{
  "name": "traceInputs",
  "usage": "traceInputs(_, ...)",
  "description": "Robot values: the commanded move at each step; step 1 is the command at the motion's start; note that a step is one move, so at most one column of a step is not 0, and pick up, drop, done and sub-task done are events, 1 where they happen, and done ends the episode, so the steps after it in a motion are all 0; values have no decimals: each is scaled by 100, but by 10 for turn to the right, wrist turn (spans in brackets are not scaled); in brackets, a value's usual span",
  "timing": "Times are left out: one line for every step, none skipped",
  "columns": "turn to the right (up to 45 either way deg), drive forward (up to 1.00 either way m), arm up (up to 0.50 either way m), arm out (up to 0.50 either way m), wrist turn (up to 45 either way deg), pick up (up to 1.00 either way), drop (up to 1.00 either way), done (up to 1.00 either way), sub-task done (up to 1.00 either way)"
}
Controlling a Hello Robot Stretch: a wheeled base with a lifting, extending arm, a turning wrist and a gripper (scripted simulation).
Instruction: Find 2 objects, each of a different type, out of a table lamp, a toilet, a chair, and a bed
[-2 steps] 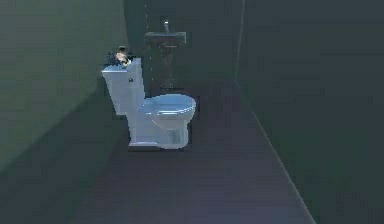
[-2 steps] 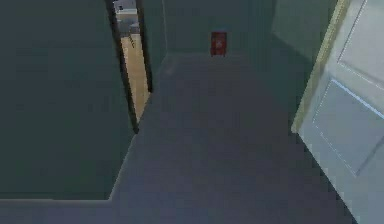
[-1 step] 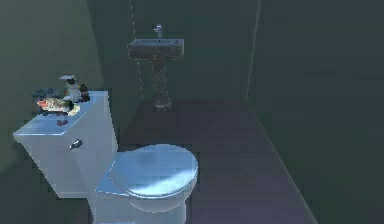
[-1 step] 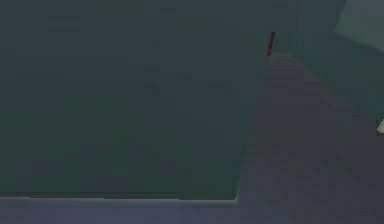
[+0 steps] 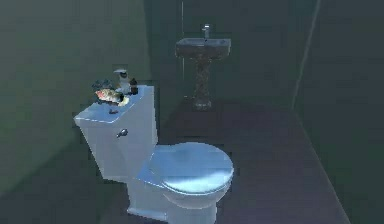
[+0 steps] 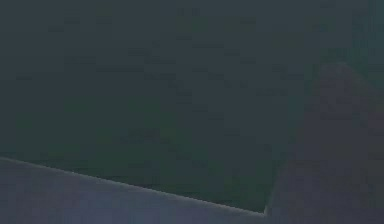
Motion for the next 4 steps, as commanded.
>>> traceInputs(0,10,0,0,0,0,0,0,0)
traceInputs(0,0,0,0,0,0,0,0,100)
traceInputs(-450,0,0,0,0,0,0,0,0)
traceInputs(-450,0,0,0,0,0,0,0,0)
